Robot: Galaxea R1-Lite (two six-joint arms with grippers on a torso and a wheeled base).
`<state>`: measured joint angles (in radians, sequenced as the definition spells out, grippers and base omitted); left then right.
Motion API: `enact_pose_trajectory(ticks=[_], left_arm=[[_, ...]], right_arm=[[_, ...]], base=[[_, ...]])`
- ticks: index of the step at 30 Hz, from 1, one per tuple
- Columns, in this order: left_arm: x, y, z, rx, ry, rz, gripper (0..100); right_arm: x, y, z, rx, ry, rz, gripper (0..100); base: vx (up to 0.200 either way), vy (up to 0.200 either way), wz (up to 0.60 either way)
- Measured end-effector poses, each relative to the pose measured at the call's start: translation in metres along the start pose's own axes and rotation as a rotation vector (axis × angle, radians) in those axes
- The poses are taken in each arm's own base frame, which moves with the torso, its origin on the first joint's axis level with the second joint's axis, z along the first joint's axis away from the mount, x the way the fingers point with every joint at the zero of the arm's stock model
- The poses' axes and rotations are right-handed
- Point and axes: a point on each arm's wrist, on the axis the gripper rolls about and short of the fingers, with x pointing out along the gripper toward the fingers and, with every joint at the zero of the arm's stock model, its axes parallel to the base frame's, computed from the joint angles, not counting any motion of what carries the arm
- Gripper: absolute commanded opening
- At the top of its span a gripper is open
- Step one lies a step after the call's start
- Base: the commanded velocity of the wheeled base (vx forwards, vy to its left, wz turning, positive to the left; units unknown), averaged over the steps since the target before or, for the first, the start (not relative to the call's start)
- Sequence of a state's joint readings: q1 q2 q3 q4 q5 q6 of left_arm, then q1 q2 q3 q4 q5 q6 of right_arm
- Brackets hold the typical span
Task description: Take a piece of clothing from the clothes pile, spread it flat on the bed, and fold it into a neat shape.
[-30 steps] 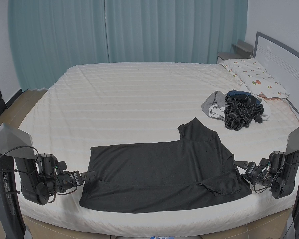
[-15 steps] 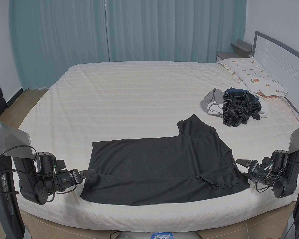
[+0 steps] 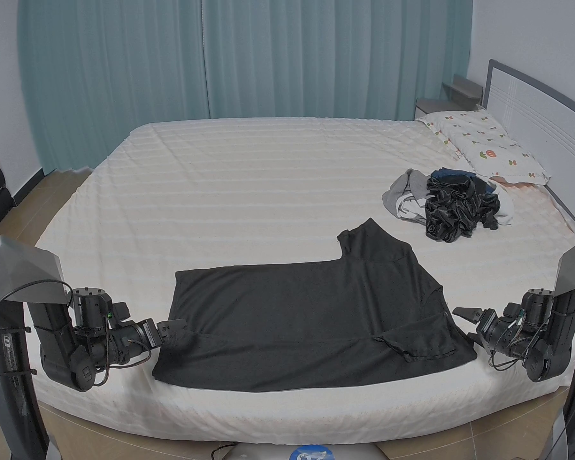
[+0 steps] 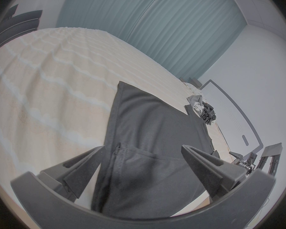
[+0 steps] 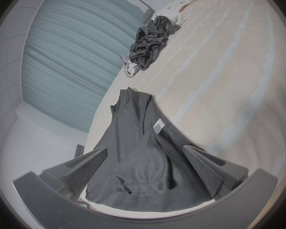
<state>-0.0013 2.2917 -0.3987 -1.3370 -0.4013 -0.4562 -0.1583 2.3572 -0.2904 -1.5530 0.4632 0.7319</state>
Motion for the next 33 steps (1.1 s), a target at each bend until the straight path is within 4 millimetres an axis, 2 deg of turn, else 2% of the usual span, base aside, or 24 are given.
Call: enact_pose_trajectory(ticks=[8, 17, 21, 28, 33], left_arm=[[0.000, -0.001, 0.007, -0.028, -0.044, 0.011, 100], [0.002, -0.005, 0.024, -0.120, -0.130, -0.018, 100], [0.004, -0.006, 0.029, -0.114, -0.161, -0.007, 100], [0.023, -0.002, 0.045, -0.108, -0.287, 0.093, 100], [0.041, 0.004, 0.050, -0.114, -0.285, 0.123, 100]], right_arm=[[0.000, 0.000, -0.001, 0.001, 0.003, -0.002, 100], [0.000, 0.001, -0.004, -0.002, 0.014, -0.004, 100], [0.000, 0.001, -0.005, -0.002, 0.020, -0.003, 100], [0.000, 0.002, -0.007, -0.003, 0.027, -0.004, 100], [-0.001, 0.002, -0.008, -0.002, 0.029, -0.006, 100]], base=[[0.000, 0.000, 0.00], [0.200, 0.000, 0.00], [0.000, 0.000, 0.00], [0.000, 0.000, 0.00], [0.000, 0.000, 0.00]])
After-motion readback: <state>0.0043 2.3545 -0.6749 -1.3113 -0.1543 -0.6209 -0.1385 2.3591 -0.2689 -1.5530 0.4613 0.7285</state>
